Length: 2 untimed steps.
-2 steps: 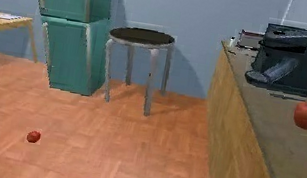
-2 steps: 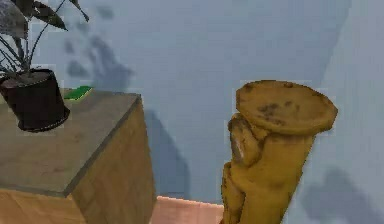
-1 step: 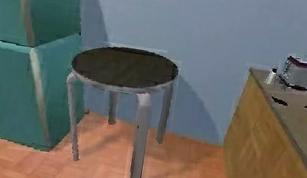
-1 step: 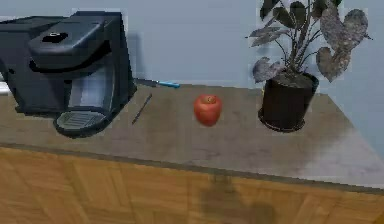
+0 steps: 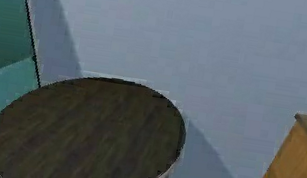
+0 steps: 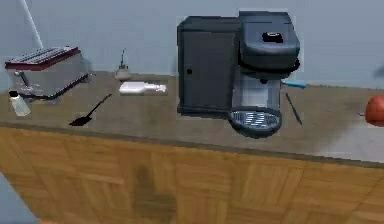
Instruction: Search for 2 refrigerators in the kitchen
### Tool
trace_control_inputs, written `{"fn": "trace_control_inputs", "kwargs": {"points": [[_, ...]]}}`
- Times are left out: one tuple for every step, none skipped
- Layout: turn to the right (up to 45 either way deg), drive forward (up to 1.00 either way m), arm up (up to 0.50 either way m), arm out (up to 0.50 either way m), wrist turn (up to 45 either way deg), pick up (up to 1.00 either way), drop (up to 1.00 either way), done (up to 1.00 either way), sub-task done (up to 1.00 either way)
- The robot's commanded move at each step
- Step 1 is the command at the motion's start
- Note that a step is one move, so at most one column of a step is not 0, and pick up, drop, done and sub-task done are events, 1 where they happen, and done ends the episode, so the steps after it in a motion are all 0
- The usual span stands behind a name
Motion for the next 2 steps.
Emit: {"fn": "trace_control_inputs", "kwargs": {"points": [[-45.0, 0.0, 0.0, 0.0, 0.0, 0.0, 0.0, 0.0, 0.0], [0.0, 0.0, 0.0, 0.0, 0.0, 0.0, 0.0, 0.0, 1.0]]}}
